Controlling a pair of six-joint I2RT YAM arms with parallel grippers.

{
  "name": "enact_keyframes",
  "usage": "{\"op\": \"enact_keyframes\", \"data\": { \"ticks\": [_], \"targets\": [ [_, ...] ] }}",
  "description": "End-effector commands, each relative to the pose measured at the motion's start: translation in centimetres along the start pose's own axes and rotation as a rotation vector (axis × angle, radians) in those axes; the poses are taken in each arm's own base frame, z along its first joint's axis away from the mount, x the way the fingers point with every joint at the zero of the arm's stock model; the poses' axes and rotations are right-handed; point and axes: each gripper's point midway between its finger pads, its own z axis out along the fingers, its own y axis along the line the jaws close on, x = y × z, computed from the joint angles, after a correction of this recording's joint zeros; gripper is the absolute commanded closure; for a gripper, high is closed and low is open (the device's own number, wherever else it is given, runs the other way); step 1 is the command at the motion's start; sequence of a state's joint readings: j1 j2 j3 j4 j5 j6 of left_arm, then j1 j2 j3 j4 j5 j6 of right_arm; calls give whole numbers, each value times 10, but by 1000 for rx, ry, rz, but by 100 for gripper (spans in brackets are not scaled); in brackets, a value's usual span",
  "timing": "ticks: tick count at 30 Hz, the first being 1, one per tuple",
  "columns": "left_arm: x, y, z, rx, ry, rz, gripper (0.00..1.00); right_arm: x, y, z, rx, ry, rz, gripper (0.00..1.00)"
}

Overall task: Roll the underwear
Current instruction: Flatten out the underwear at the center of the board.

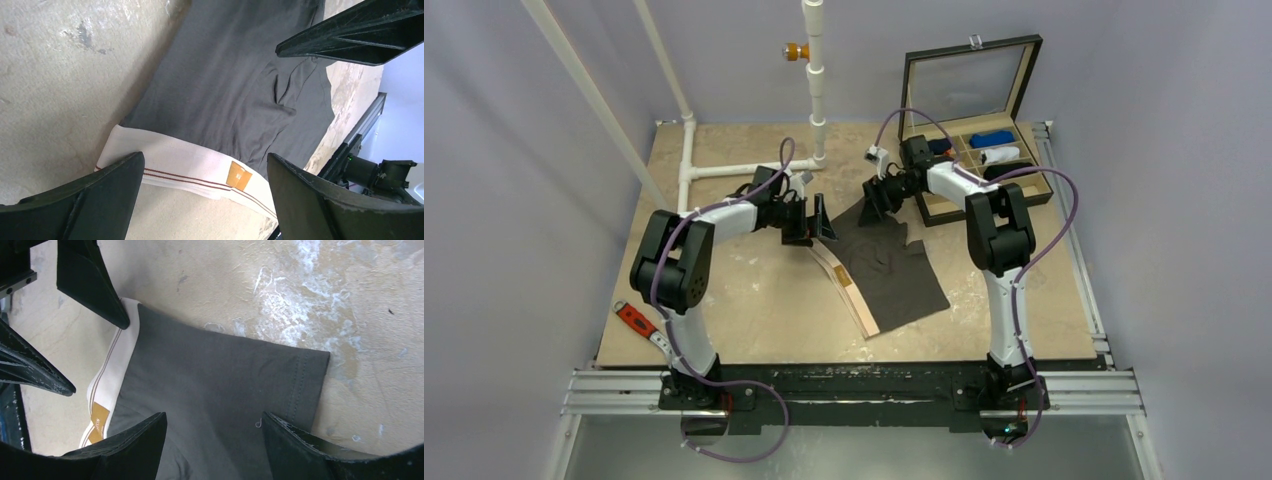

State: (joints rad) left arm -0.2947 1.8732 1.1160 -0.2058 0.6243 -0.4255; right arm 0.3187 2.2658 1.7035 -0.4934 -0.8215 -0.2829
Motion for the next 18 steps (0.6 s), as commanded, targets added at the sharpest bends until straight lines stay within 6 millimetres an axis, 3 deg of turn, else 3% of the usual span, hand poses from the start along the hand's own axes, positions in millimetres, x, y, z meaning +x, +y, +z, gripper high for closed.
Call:
{"op": "enact_keyframes", "data": {
  "ticks": [1, 6, 13, 15, 18],
  "targets": [
    [1, 19, -6, -105, -14, 25, 7, -6, -12, -8, 50, 11, -23, 30],
    [-12, 9, -8, -72, -41, 65, 7, -21, 7, -24, 22, -13, -78, 28],
    [-39, -14, -19, -23, -87, 171, 5, -42, 43, -63, 20, -31, -196, 26],
    [-46, -16, -25, -35, -95, 215, 5, -42, 53, -76, 33, -21, -235, 25],
    [-54, -15, -32, -68, -102, 256, 4, -23, 64, -96, 79, 40, -283, 25]
  ]
}}
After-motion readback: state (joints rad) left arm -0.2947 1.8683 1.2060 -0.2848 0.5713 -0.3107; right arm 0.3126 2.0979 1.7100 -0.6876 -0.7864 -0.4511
